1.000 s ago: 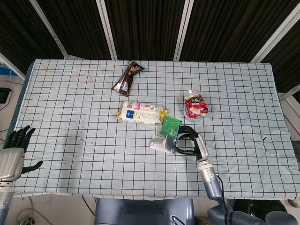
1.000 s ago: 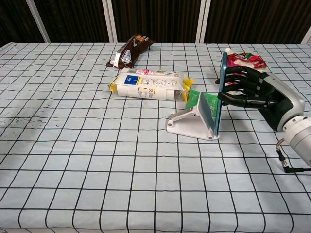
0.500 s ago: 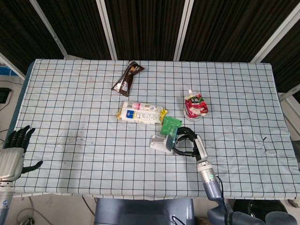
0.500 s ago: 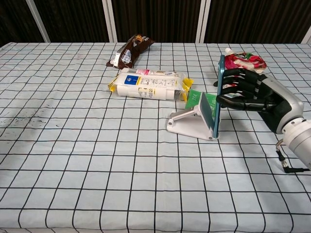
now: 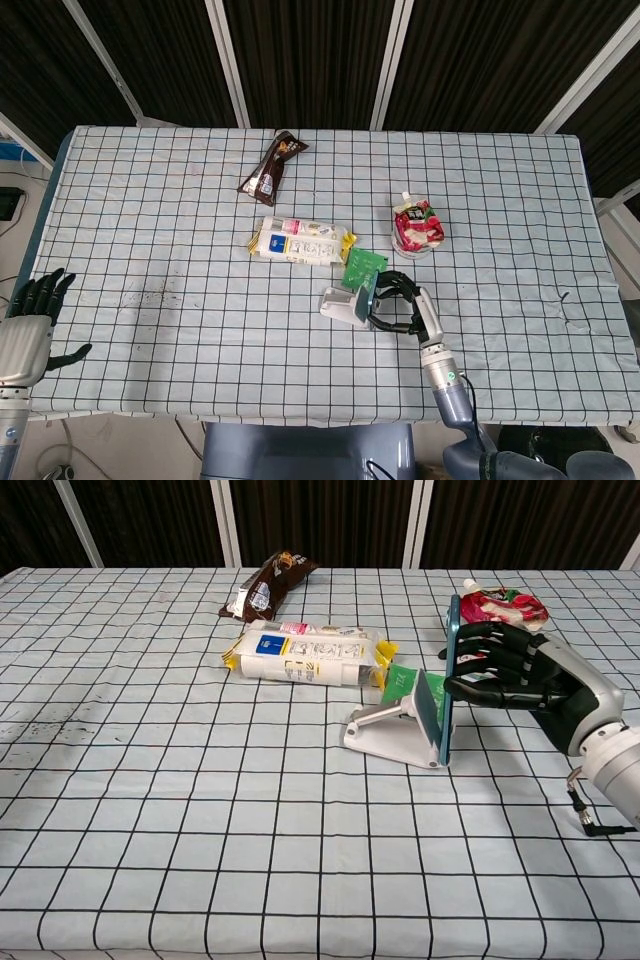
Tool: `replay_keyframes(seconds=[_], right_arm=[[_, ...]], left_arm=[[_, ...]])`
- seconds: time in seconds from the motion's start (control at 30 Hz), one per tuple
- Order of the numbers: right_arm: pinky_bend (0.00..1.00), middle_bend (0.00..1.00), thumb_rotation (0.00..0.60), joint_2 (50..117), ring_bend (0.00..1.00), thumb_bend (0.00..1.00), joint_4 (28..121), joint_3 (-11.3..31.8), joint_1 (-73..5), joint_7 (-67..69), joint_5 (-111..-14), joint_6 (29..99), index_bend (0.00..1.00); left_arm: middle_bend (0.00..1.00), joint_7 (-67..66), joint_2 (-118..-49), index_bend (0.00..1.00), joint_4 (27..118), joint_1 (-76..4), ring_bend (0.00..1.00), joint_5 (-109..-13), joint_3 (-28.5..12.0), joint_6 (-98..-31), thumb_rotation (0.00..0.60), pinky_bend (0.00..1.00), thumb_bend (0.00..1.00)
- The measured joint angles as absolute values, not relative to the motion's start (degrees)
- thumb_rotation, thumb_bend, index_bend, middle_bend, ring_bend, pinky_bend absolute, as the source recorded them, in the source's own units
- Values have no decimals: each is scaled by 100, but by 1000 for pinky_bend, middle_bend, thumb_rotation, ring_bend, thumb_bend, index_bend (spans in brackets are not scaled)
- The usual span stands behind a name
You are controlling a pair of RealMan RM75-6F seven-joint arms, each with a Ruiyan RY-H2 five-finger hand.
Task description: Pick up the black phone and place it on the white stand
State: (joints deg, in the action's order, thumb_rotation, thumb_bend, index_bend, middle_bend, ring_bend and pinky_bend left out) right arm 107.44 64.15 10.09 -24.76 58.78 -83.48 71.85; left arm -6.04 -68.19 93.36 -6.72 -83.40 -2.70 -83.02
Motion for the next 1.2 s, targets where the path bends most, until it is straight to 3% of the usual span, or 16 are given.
replay_keyframes(seconds=[0.4,0.7,1.2], right_arm=[[378,713,600,10752,466,819,6382,1025,-2483,5840,-8329,7164,838],[251,589,600,10764,327,475,6350,997,-2475,5693,-8330,7155,693],[187,358,600,10815,130,201,6388,1091,-2453,5321,-8192,7159,468]], left_arm=[[0,-605,-6821,0,9334,-671,0,-8336,-271,-8301,600,0,0],[0,-606,-6820,0,9335,-671,0,-8336,-270,-8298,600,0,0],[0,-600,-6823,0,9332,-670,0,-8339,-273,-8306,600,0,0]])
